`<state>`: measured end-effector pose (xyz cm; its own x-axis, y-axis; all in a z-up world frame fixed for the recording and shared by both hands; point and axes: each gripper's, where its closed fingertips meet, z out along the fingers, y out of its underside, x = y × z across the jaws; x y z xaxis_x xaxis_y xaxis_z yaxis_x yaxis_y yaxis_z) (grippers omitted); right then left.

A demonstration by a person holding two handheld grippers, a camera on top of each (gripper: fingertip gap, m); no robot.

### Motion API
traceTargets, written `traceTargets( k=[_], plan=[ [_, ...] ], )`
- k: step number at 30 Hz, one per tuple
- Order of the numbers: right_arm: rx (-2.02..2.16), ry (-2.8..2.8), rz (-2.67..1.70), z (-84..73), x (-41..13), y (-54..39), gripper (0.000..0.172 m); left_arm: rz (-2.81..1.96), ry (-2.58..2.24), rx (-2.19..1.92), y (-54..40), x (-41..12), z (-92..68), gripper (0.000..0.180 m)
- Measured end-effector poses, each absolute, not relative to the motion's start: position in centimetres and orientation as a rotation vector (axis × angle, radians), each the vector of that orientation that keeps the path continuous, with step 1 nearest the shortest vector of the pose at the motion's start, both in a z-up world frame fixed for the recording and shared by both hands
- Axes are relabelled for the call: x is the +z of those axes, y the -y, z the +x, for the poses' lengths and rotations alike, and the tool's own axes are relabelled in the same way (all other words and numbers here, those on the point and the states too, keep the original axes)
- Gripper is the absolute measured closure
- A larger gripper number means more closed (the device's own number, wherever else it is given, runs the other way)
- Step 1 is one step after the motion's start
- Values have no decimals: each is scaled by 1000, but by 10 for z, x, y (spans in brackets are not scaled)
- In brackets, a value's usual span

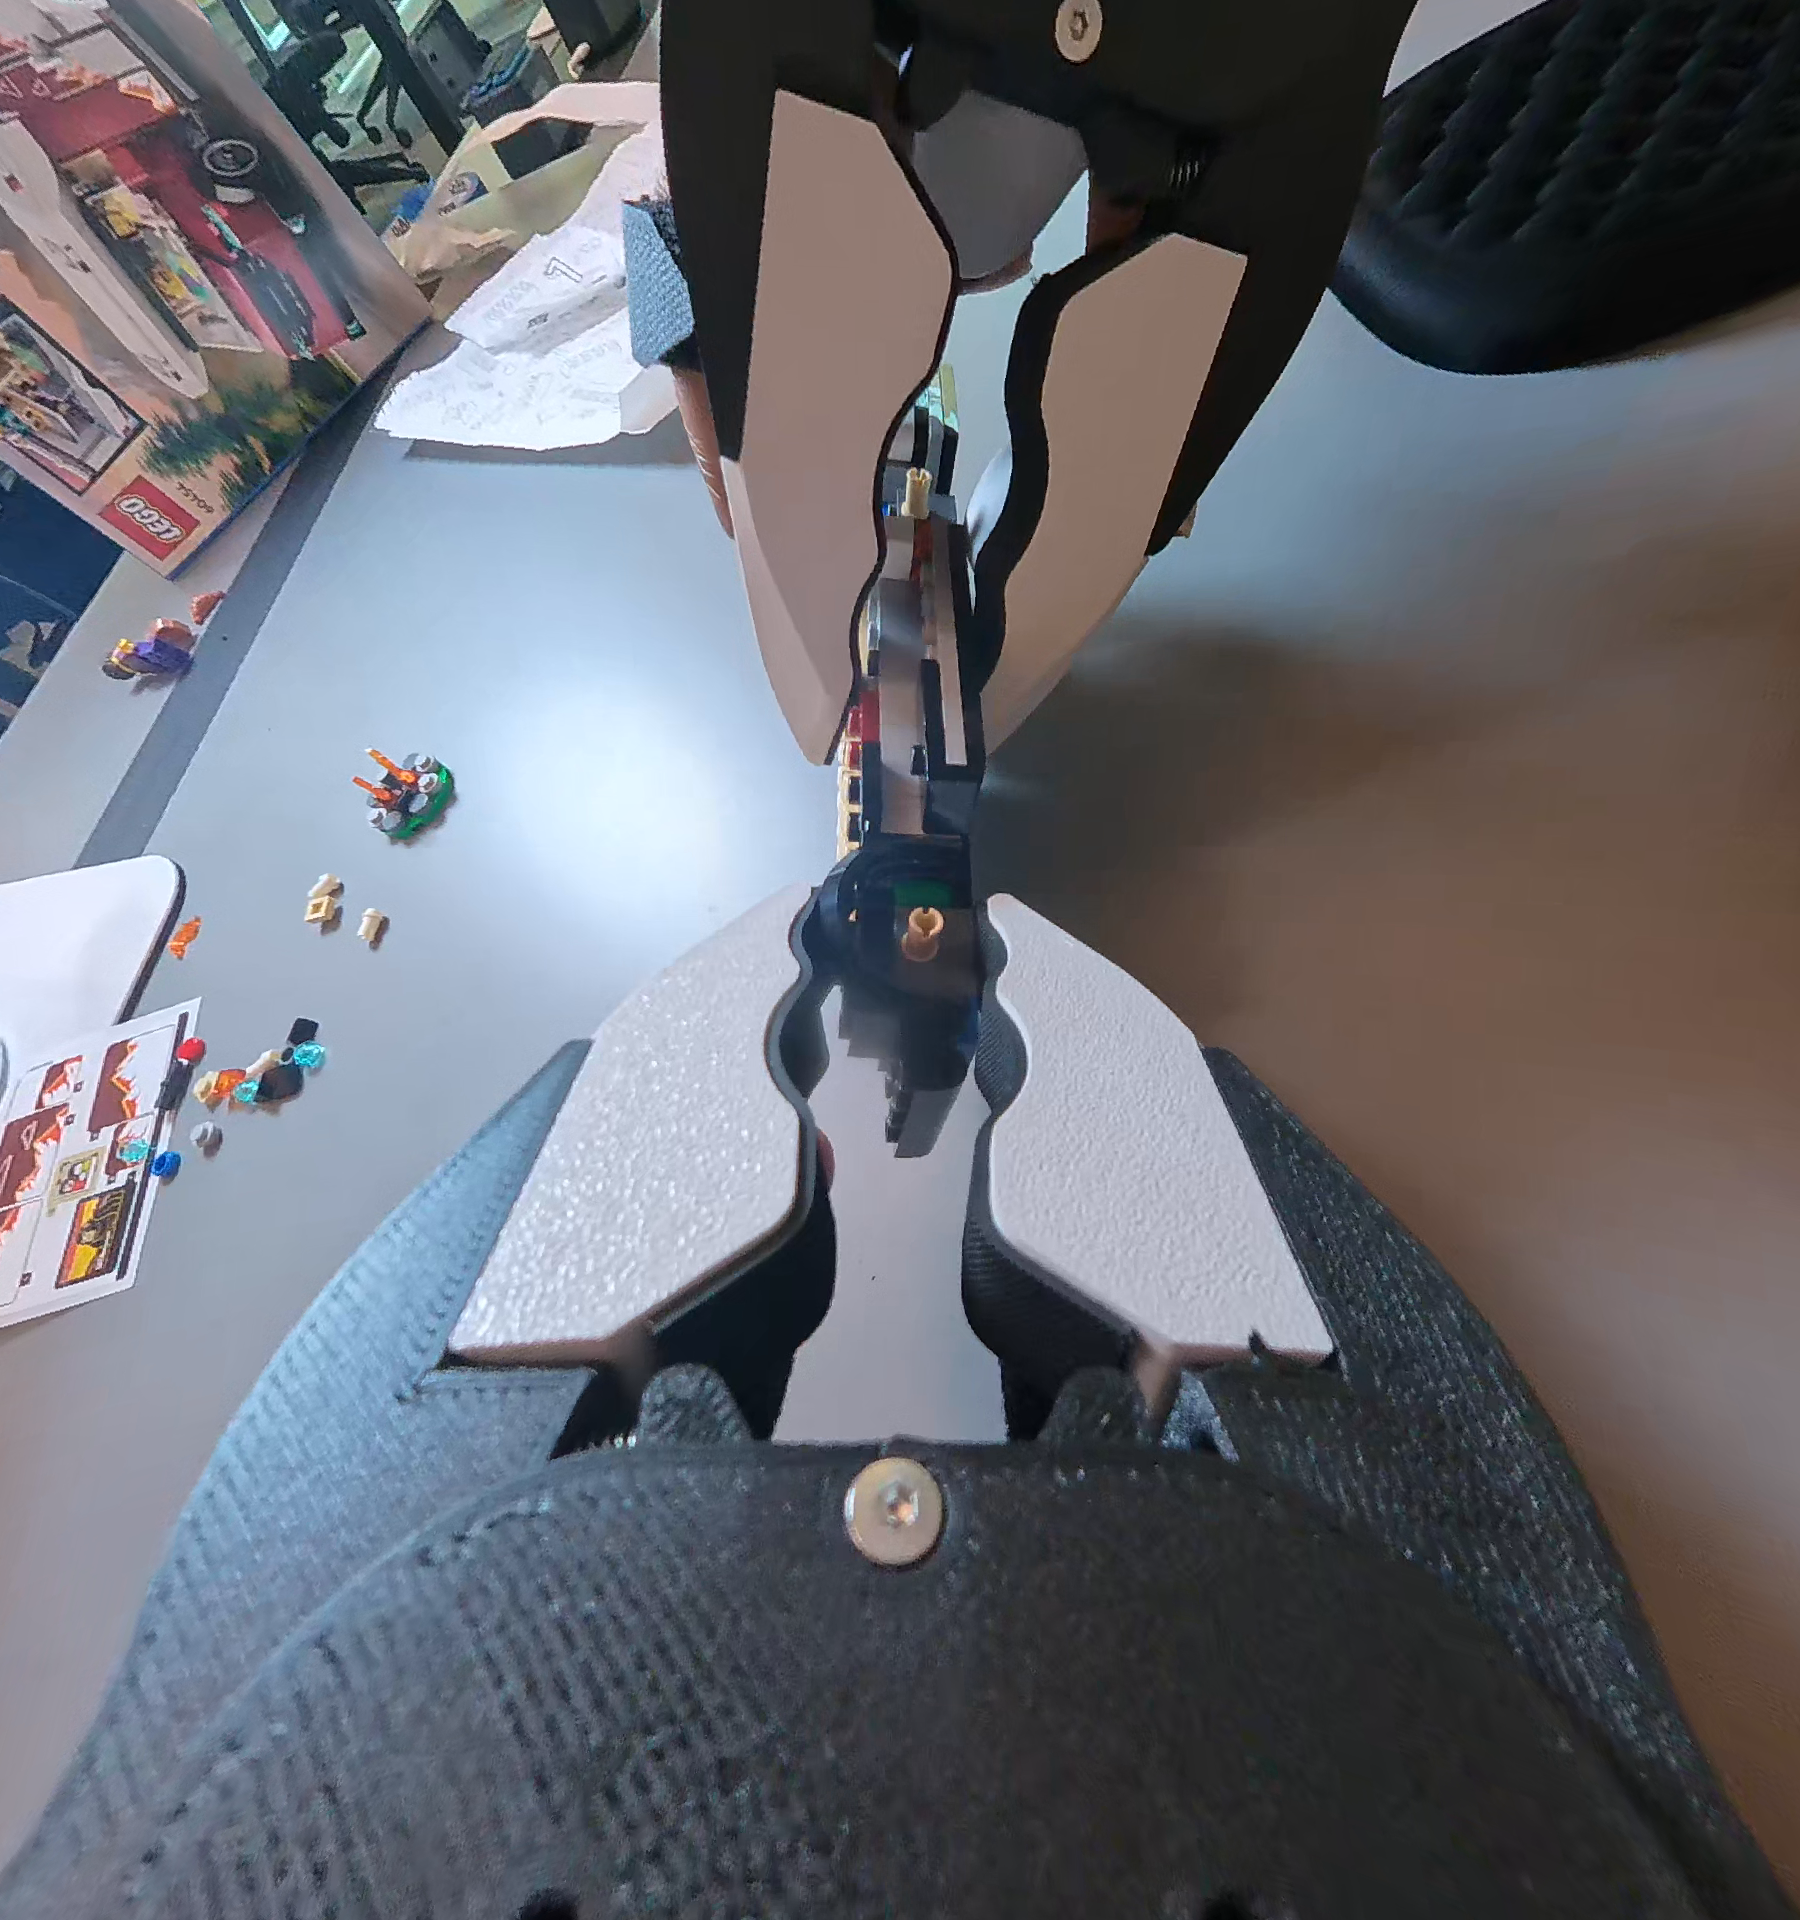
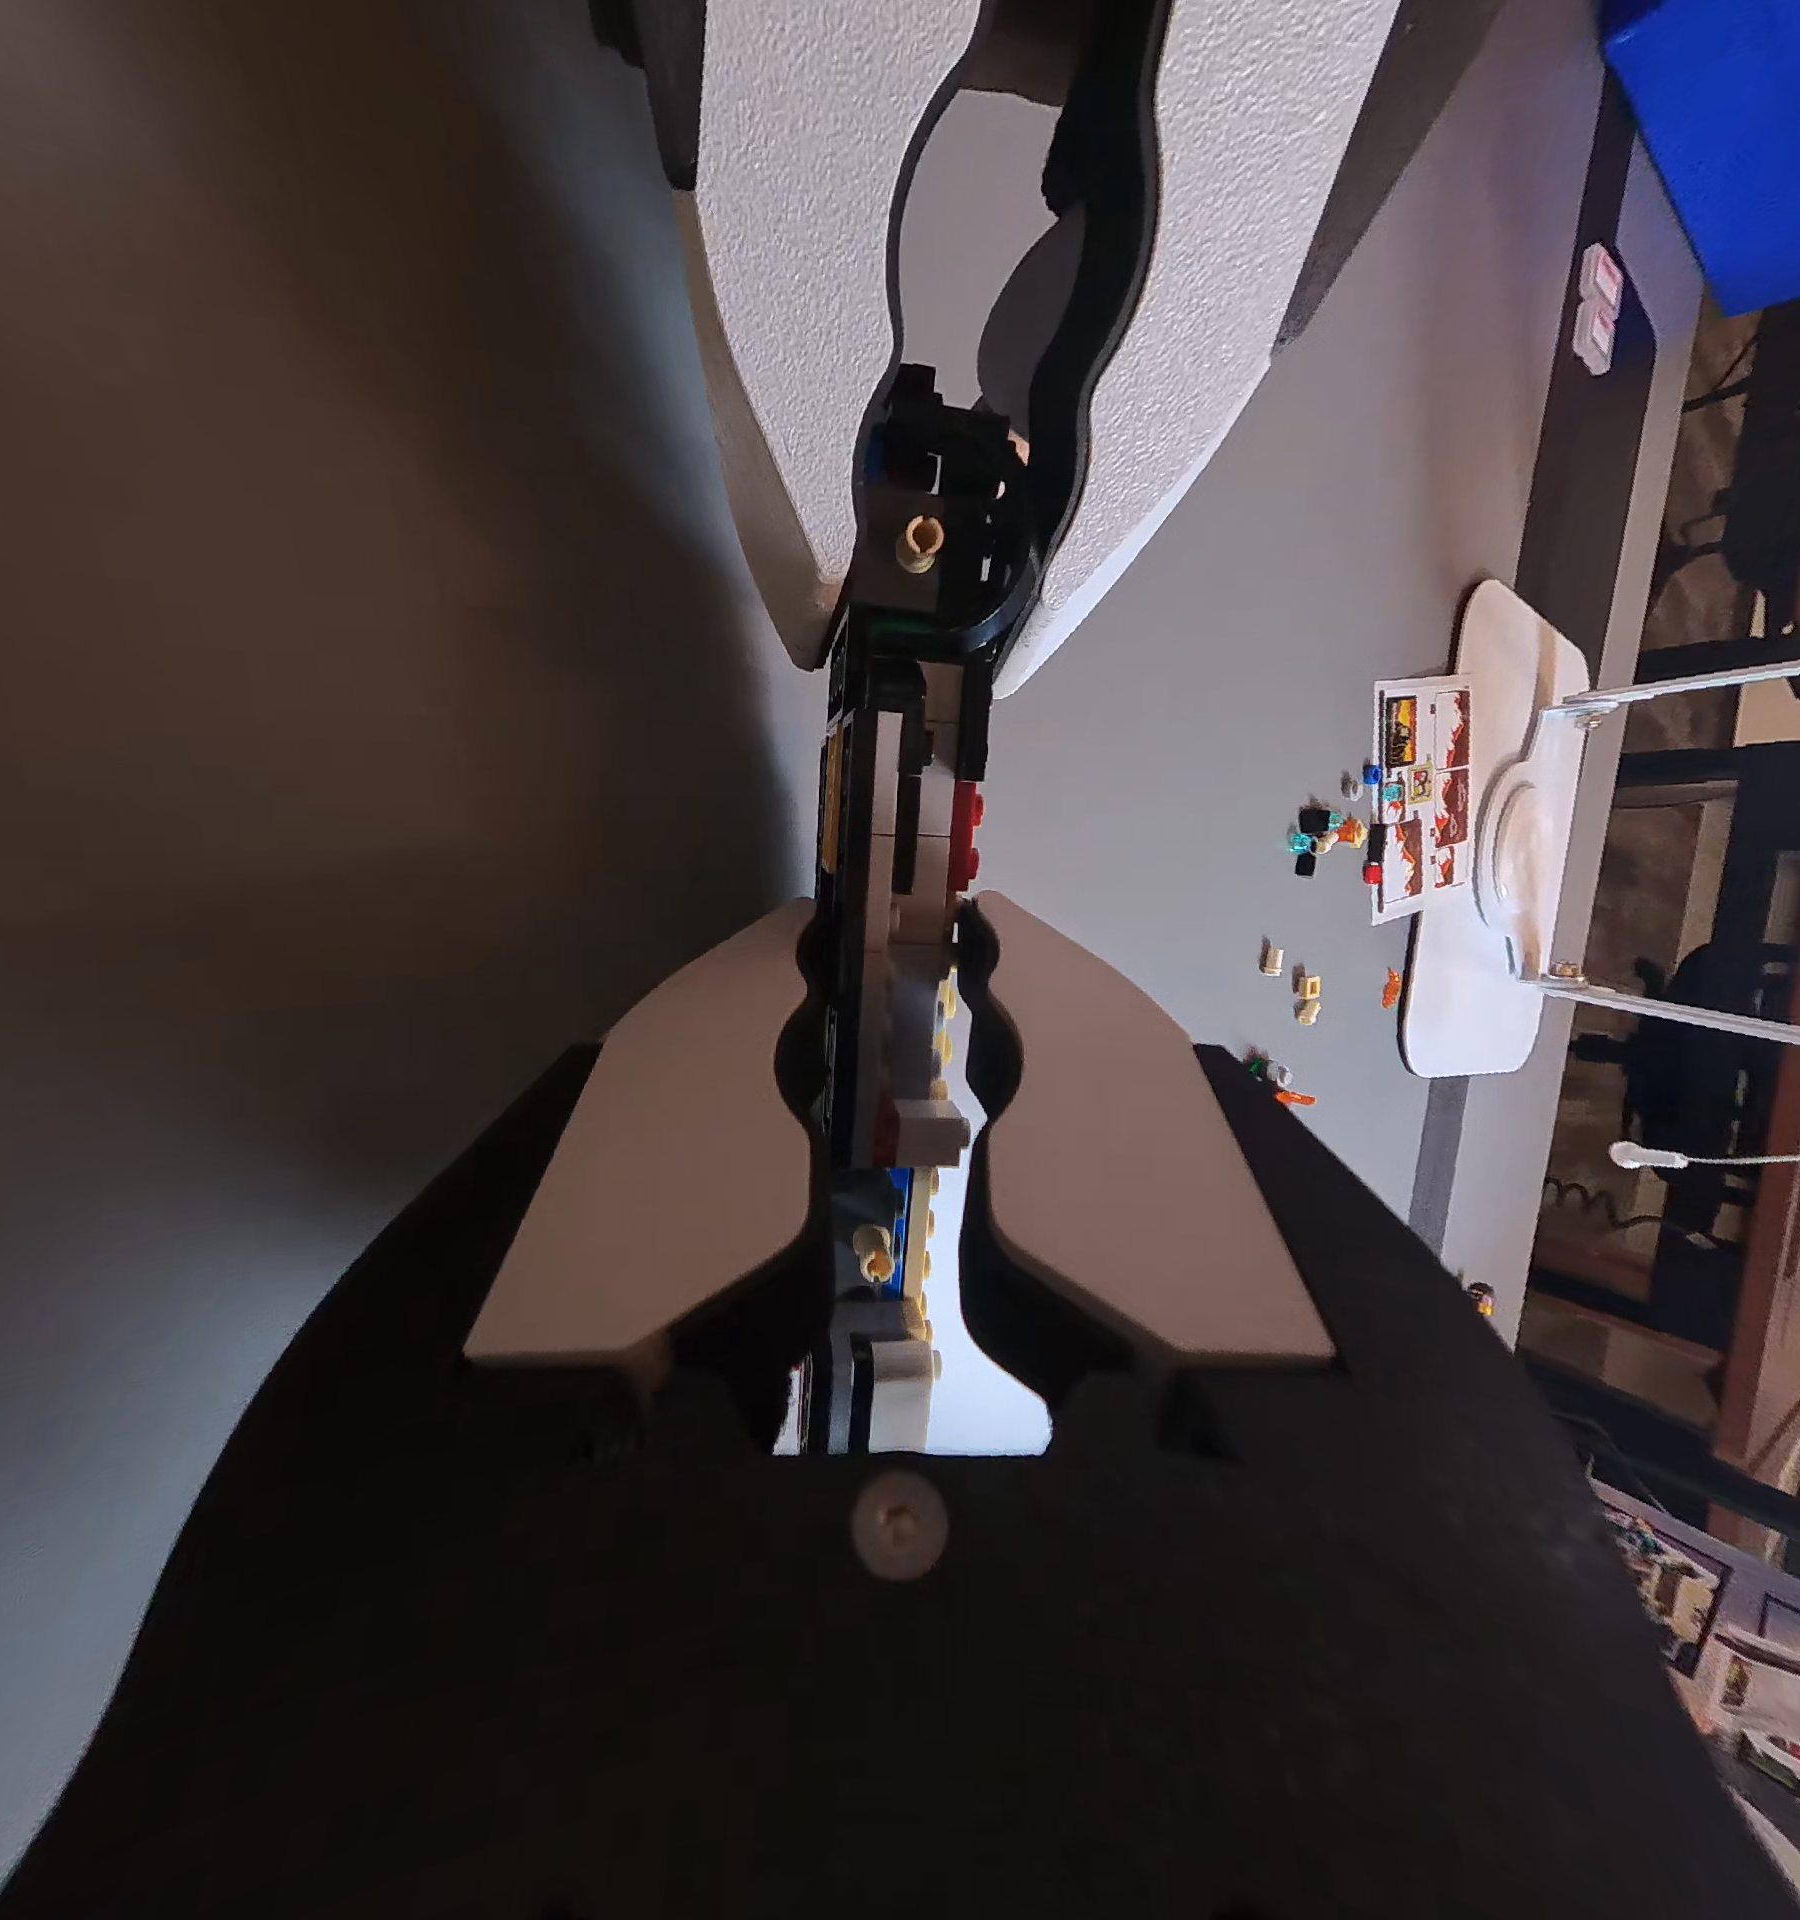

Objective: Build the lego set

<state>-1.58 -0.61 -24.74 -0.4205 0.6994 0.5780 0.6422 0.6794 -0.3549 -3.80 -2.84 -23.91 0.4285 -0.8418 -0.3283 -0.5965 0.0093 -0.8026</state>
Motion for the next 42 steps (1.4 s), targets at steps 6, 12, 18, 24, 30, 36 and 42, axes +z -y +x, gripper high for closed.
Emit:
traceTargets(
  k=[6,12,18,24,30,36,42],
  plan=[
    [113,2169,-1050,-18,-248,6,148,-1705,-1254,-328,27,-241,-41,156],
    [50,2089,-1055,-23,-247,-4,149,-1688,-1191,-323,17,-238,-47,154],
    [-112,2034,-1003,-31,-255,-23,149,-1657,-1200,-152,7,-241,-67,157],
    [-55,2043,-1006,-28,-259,-13,136,-1607,-1278,6,6,-247,-74,162],
    [85,2095,-1148,-12,-262,-7,141,-1603,-1335,34,13,-256,-71,163],
    [-39,2128,-1054,-9,-273,-6,140,-1641,-1432,78,22,-275,-71,147],
    [76,2121,-1117,-6,-271,0,137,-1706,-1270,-170,29,-255,-73,140]
  ],
)
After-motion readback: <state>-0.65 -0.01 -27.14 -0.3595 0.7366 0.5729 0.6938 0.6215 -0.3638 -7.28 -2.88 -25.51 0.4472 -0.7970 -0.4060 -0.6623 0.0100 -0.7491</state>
